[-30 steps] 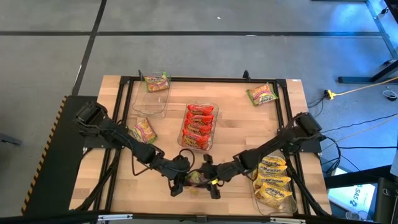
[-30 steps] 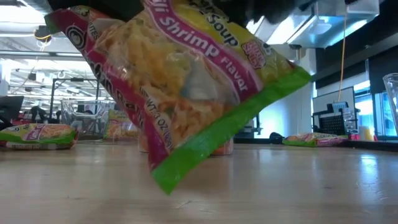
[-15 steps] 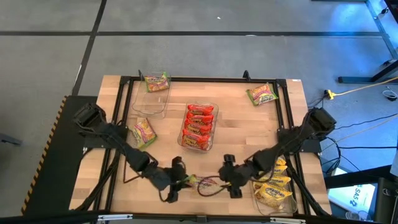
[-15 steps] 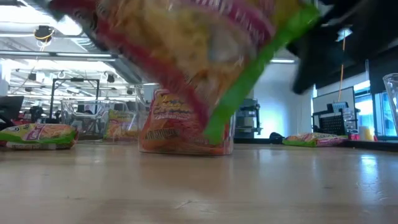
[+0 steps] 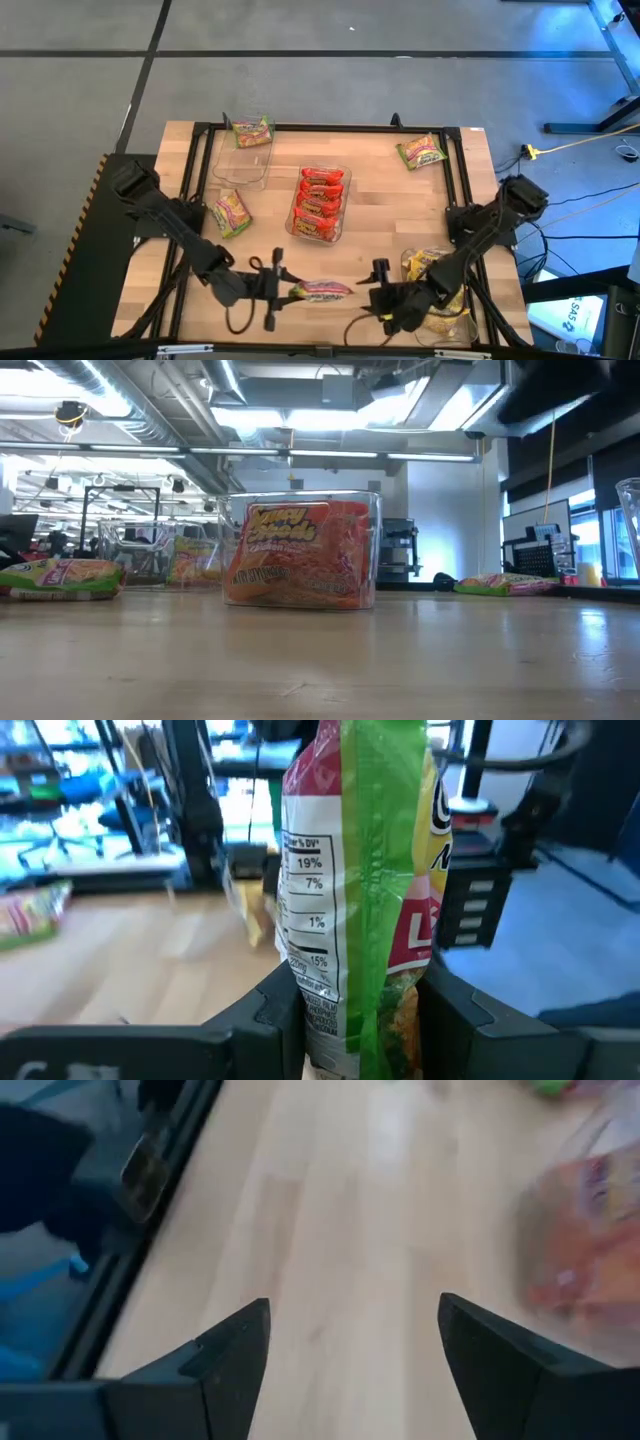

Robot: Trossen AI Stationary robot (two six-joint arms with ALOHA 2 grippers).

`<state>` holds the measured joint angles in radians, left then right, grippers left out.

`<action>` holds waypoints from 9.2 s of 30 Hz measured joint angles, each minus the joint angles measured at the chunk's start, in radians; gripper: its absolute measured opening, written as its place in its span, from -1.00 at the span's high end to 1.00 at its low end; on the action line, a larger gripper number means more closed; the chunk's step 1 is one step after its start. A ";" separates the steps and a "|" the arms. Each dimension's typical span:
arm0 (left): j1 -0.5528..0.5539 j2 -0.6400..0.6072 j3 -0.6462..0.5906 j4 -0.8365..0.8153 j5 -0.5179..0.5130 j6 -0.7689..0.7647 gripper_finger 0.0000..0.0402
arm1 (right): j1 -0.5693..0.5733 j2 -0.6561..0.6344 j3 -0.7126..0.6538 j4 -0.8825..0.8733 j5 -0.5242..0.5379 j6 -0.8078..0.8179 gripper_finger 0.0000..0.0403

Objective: Sort Maruchan noodles
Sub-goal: Put the bottom green noodle pack into the top transparent bin

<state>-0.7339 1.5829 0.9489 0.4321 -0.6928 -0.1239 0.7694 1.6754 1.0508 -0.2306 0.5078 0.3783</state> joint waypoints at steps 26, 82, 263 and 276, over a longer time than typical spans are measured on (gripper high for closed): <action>0.040 -0.214 -0.065 -0.115 -0.123 -0.053 0.36 | -0.311 -0.132 -0.463 1.180 -0.301 -0.226 -0.29; 0.124 -0.222 -0.067 -0.094 0.026 -0.023 0.16 | -0.312 -0.049 -0.222 1.101 -0.186 -0.489 0.39; 1.571 0.005 0.342 -1.501 0.564 0.629 0.32 | -0.437 -0.218 -0.279 0.540 -0.456 -0.401 -0.36; 1.585 0.106 0.229 -1.320 0.635 0.648 0.32 | -0.435 -0.217 -0.281 0.459 -0.479 -0.346 -0.36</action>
<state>0.8508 1.6894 1.1778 -0.8878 -0.0574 0.5239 0.3340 1.4581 0.7701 0.2288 0.0292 0.0322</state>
